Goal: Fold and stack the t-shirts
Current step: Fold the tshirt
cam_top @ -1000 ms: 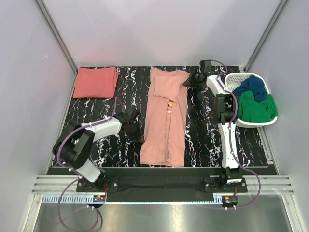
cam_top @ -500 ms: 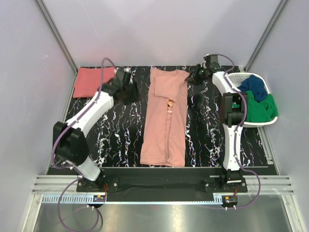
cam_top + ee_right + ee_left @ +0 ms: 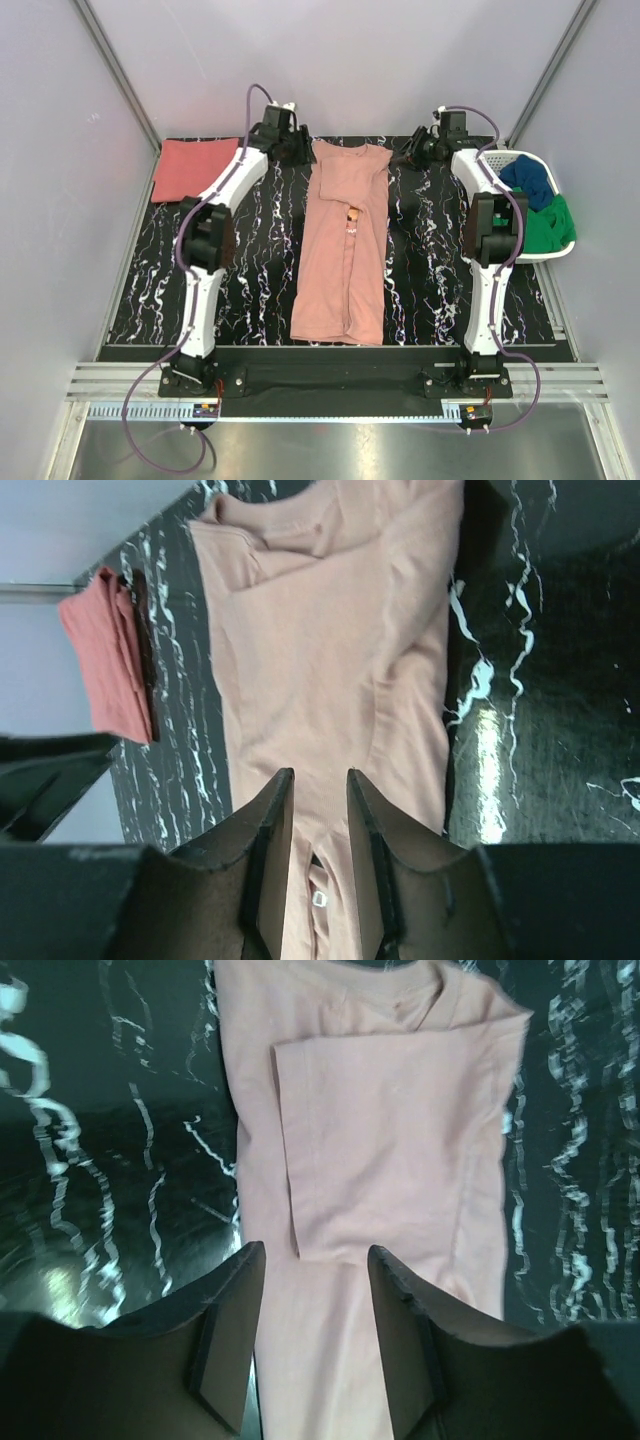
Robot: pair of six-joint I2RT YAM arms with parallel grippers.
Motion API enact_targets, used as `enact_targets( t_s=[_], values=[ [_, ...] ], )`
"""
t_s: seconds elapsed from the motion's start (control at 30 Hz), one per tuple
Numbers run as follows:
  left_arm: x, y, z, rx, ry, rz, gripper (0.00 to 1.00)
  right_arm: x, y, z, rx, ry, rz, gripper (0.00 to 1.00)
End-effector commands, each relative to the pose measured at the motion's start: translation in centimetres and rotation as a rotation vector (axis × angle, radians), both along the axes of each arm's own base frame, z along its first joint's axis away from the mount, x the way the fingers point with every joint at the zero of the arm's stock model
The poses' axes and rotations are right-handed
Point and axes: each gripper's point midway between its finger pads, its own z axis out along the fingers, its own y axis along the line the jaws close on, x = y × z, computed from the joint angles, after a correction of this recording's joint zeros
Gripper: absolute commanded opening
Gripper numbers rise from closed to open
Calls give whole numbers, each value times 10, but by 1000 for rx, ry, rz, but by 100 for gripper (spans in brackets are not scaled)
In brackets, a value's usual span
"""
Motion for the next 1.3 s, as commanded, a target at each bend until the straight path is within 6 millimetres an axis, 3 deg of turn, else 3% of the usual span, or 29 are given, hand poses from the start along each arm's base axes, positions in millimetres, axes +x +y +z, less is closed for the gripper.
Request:
enact_targets(
  t_s=[0.0,0.03,0.07,0.13,0.17,0.2,0.23,0.33,0.37,0.4,0.47,0.57,0.6,0.63,0.67,0.7,0.77,0.8,0.83,0.87,0.97,1.17,1.27],
  values=[
    [25,-20,-8,-102,-35,-52,50,-2,3,34,-26,-107,34,36],
    [33,-22,-6,-128,-41,-32,50,0,0,31,-43,-109,24,36],
    [38,-23,-26,-136,-11,-22,49,3,-2,18,-60,-90,15,36],
    [44,-23,-34,-199,17,2,48,15,-8,17,-88,-97,-24,39],
    [46,-23,-41,-217,33,8,47,21,-9,3,-79,-72,-42,40],
    [47,-23,-43,-237,38,13,47,30,-11,7,-82,-87,-67,41],
    [46,-23,-46,-238,45,14,46,35,-13,-10,-84,-54,-84,41],
    [37,-22,-49,-232,60,3,46,51,-16,-15,-71,-52,-135,42],
    [29,-20,-60,-223,90,7,46,54,-17,-30,-66,-27,-151,46],
    [25,-21,-45,-233,76,-2,46,61,-18,-27,-62,-47,-164,47],
    [12,-24,-36,-236,73,-34,46,68,-16,-38,-53,-58,-169,50],
    [-23,-47,-14,-221,31,-123,46,84,-11,-36,-26,-144,-134,51],
    [-37,-51,-21,-200,45,-148,46,87,-8,-33,-19,-167,-121,50],
    [-49,-60,-1,-204,16,-181,46,89,-8,-43,-17,-166,-113,51],
    [-71,-75,4,-196,18,-232,46,92,-4,-38,-7,-195,-93,51],
    [-83,-86,-6,-192,44,-260,46,93,-4,-40,-4,-201,-86,51],
    [-111,-104,5,-204,47,-322,45,94,-4,-46,4,-199,-84,51],
    [-133,-124,5,-205,55,-374,45,95,-3,-47,9,-204,-80,51],
    [-151,-128,-10,-188,92,-390,45,95,-2,-49,10,-205,-79,51],
    [-165,-134,-2,-189,81,-409,45,96,-4,-54,14,-201,-85,51],
    [-213,-163,-16,-206,112,-471,44,99,-3,-60,60,-199,-91,50],
    [-257,-177,-57,-146,196,-485,43,104,1,-69,123,-191,-84,47],
    [-269,-183,-65,-129,208,-504,43,104,0,-71,121,-189,-90,47]
  ],
)
